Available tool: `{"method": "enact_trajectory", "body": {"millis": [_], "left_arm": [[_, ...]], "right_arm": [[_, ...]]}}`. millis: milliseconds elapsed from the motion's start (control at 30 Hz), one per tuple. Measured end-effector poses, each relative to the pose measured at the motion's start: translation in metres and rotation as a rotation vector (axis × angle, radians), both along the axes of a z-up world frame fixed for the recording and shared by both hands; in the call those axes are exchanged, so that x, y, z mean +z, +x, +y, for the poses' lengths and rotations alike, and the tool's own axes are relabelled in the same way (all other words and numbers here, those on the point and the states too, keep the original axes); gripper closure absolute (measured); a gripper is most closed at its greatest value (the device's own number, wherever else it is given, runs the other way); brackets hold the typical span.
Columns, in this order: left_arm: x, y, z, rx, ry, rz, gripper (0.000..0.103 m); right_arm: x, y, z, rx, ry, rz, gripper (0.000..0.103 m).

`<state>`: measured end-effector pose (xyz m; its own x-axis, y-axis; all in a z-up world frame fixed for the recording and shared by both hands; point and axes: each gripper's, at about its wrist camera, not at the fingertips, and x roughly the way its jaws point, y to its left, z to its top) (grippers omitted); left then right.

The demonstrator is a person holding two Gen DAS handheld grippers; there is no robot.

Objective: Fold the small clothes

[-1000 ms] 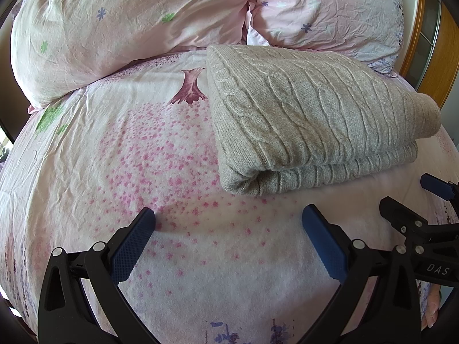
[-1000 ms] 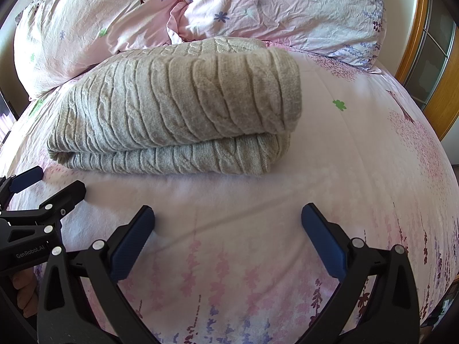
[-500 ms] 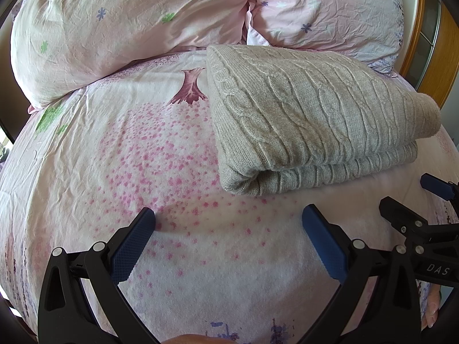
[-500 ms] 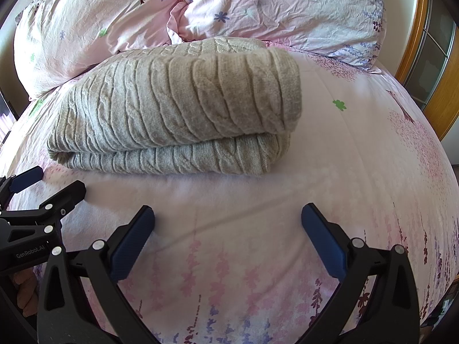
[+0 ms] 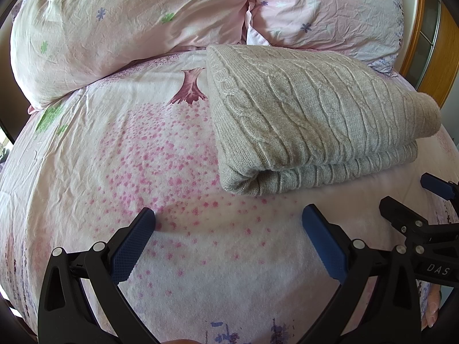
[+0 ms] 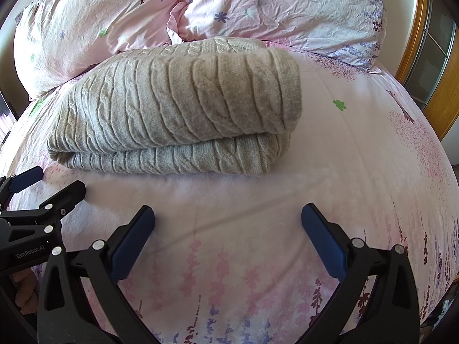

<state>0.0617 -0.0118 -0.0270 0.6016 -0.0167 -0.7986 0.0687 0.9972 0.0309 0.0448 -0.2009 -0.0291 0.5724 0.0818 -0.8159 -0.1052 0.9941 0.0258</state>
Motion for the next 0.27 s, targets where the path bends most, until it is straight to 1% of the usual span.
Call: {"method": "enact_trajectory", "body": {"millis": [267], "left_arm": [[0.0000, -0.0004, 0.0001, -0.001, 0.000, 0.000, 0.001]], "right_arm": [[0.0000, 0.0000, 0.0000, 0.000, 0.000, 0.000, 0.002]]}}
